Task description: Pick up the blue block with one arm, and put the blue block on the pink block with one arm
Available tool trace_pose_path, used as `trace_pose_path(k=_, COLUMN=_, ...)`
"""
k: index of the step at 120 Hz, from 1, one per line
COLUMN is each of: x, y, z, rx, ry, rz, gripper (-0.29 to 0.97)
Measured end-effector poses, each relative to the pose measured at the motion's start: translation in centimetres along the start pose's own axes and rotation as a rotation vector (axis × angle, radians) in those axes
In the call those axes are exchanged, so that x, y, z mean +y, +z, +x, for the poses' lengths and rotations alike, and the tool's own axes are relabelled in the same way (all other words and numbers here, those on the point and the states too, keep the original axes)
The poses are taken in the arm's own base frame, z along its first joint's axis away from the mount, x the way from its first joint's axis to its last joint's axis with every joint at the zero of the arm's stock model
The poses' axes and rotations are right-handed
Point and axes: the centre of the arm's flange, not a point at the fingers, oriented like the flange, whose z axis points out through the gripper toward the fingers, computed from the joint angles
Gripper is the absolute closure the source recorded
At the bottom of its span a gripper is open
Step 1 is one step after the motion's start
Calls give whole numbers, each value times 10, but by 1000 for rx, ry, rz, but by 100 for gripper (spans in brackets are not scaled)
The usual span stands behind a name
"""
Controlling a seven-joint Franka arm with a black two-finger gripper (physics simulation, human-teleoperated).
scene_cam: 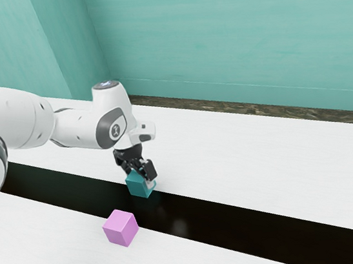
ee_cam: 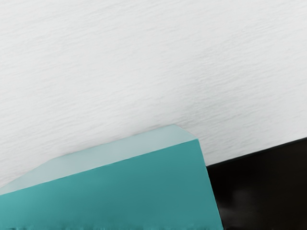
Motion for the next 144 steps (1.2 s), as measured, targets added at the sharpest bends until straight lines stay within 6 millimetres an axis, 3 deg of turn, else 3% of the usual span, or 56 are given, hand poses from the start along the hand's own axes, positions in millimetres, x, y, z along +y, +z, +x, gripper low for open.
trace_pose_path(k=130, x=-12, y=2, z=3, rx=5, ry=-82, rz=7, gripper=2)
trace_pose_path(k=144, x=-12, y=1, z=4, rx=11, ry=-92, rz=8, gripper=10)
